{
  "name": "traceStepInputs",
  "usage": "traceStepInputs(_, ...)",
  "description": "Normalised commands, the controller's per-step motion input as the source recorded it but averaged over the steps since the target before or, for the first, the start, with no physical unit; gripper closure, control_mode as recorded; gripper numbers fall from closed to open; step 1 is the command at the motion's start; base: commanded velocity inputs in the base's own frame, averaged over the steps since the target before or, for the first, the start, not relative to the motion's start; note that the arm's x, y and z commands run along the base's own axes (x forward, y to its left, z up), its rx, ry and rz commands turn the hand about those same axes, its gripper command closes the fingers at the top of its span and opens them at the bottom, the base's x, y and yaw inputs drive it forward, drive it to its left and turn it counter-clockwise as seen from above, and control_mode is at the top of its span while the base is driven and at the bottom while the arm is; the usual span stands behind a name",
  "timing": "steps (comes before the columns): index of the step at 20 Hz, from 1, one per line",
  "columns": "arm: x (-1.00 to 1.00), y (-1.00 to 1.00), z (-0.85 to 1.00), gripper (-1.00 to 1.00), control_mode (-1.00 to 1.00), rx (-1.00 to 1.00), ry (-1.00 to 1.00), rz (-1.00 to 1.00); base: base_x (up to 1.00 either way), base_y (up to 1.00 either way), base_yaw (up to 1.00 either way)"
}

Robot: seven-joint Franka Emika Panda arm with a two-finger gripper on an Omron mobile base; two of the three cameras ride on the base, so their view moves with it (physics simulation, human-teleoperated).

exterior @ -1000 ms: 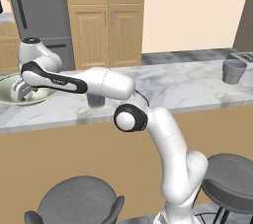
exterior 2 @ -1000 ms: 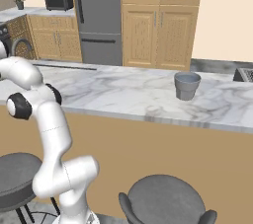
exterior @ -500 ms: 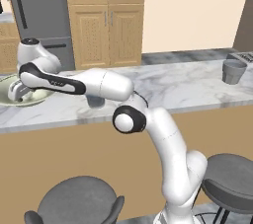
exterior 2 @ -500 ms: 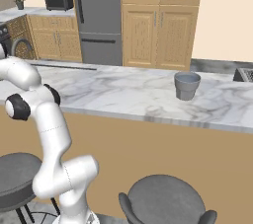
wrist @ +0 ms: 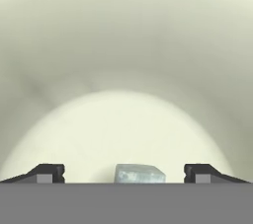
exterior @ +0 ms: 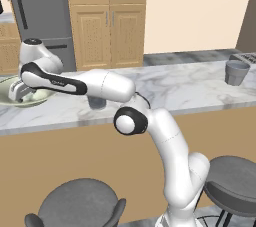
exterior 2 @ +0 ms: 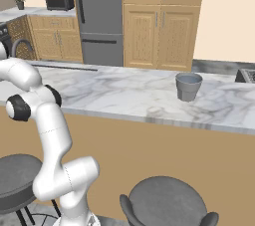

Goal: There are four ice cubes in the ice bowl. Place two ice cubes in each glass of water.

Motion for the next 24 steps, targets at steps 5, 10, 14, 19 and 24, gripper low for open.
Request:
traceStepInputs(5,0.08,0.11,-0.48,1.0,-1.0,0.0,0.14,0.0,0.0,0.0,0.0)
traceStepInputs(10,0.0,0.03,-0.52,1.0,-1.0,0.0,0.13,0.0,0.0,0.0,0.0)
traceStepInputs(14,0.01,0.05,-0.49,1.0,-1.0,0.0,0.1,0.0,0.0,0.0,0.0)
traceStepInputs(19,0.0,0.06,-0.4,1.0,-1.0,0.0,0.07,0.0,0.0,0.0,0.0)
traceStepInputs(24,0.0,0.13,-0.01,1.0,-1.0,0.0,-0.03,0.0,0.0,0.0,0.0)
